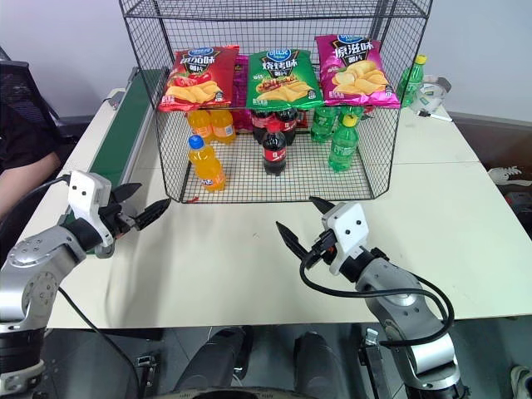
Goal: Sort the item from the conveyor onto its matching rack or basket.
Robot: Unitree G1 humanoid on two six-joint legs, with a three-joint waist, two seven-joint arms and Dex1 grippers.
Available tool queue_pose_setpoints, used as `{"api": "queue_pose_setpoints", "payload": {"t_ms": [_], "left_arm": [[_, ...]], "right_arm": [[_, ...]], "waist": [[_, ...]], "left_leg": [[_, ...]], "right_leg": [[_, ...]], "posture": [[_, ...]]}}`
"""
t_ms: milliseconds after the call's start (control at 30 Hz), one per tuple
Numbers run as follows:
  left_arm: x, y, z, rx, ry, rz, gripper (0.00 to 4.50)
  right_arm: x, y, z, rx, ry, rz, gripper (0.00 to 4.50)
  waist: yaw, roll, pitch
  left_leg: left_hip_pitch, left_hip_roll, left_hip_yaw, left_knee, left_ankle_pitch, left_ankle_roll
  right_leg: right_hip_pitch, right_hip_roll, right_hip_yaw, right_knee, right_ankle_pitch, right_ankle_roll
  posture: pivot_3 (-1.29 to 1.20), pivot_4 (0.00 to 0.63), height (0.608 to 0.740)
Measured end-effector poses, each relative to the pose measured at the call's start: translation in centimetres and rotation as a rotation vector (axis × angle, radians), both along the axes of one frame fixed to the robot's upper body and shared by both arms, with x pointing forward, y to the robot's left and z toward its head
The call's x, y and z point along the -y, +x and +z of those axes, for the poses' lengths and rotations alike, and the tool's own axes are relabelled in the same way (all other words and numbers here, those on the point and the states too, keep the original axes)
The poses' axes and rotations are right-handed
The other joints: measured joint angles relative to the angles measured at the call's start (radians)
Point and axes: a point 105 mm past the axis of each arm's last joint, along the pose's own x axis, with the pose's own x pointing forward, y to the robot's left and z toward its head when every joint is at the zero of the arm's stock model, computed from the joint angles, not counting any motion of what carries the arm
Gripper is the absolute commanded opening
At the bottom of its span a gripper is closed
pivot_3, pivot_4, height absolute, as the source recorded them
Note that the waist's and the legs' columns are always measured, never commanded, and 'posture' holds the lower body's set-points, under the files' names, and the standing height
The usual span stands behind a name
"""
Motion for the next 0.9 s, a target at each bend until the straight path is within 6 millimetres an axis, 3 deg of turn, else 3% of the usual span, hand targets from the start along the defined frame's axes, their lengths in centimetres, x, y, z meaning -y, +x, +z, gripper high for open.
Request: {"api": "queue_pose_setpoints", "payload": {"t_ms": [900], "left_arm": [[-0.48,-0.02,-0.13,0.011,-0.009,0.043,4.45]], "right_arm": [[-0.70,0.16,0.30,-0.008,0.022,0.025,4.50]], "waist": [[0.000,0.000,0.000]], "left_leg": [[0.000,0.000,0.000,0.000,0.000,0.000]], "right_leg": [[0.000,0.000,0.000,0.000,0.000,0.000]], "posture": [[0.00,0.150,0.740]]}}
